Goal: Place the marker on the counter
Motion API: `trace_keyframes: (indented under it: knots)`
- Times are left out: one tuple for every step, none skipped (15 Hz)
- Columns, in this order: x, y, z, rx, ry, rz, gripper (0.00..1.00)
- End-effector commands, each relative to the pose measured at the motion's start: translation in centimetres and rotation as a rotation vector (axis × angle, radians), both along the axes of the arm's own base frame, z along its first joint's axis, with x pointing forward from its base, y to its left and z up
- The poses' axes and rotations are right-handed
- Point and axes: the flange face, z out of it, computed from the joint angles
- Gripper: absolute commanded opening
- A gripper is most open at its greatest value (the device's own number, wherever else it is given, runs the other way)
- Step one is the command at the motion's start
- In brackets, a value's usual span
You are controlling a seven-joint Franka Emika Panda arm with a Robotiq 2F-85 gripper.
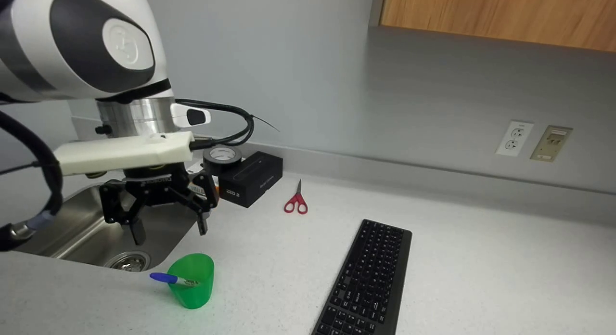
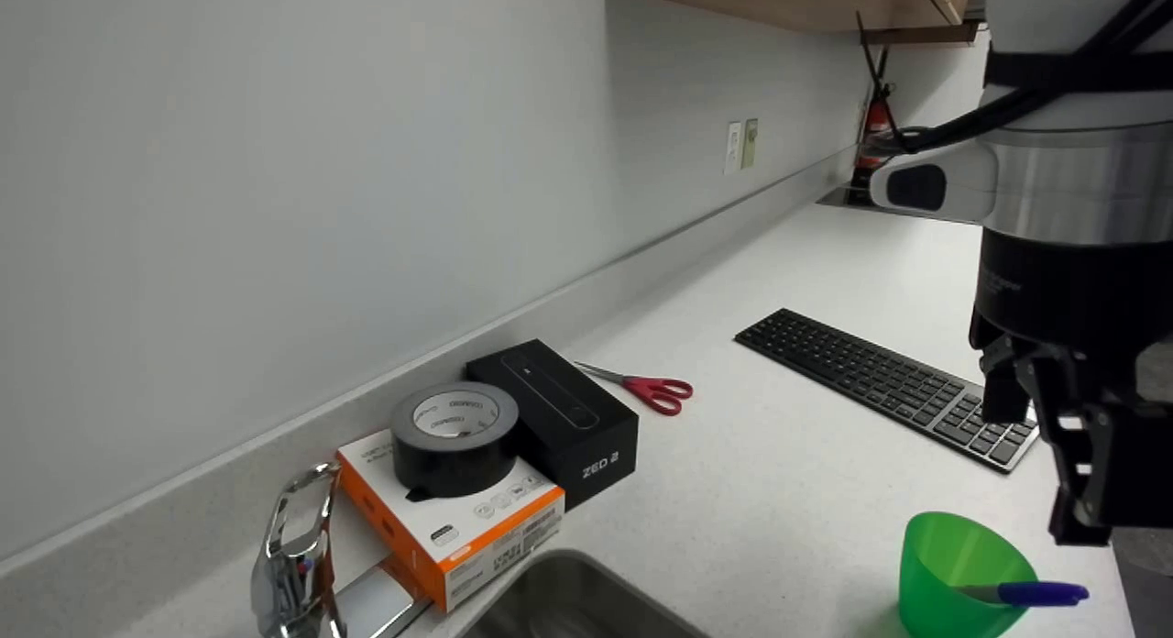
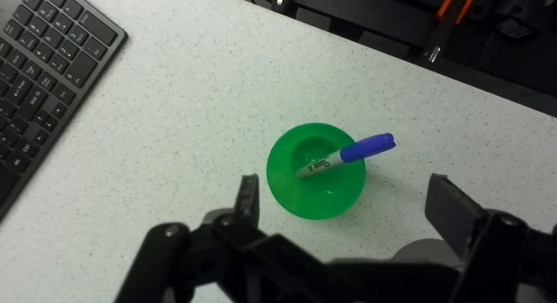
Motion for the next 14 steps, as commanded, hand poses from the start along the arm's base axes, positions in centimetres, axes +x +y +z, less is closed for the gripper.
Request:
trace_keyframes:
  knots:
    - [-2.0,0.3,-1.1,0.019,-0.054,0.043,1.00]
    - [-2.7,0.6,-1.4,0.028,-0.067,0.055,1.00]
    - [-3.4,0.9,-1.8,0.034,-0.085,0.063,1.00]
    - [-4.0,1.1,-2.1,0.038,-0.101,0.071,1.00]
    - [-4.8,1.2,-2.3,0.040,-0.127,0.074,1.00]
    - [-5.4,1.5,-2.7,0.043,-0.145,0.082,1.00]
    - [-6.1,1.6,-3.0,0.038,-0.161,0.081,1.00]
    - [-6.6,1.6,-3.4,0.037,-0.169,0.086,1.00]
    - [-7.2,1.7,-3.7,0.030,-0.175,0.090,1.00]
    - [-5.3,2.3,-2.4,0.029,-0.176,0.093,1.00]
    - [-5.5,2.3,-2.6,0.028,-0.185,0.092,1.00]
    - [-5.3,2.4,-2.4,0.026,-0.195,0.084,1.00]
    - [-5.0,2.3,-2.5,0.025,-0.194,0.082,1.00]
    - [-5.0,2.2,-2.8,0.023,-0.192,0.074,1.00]
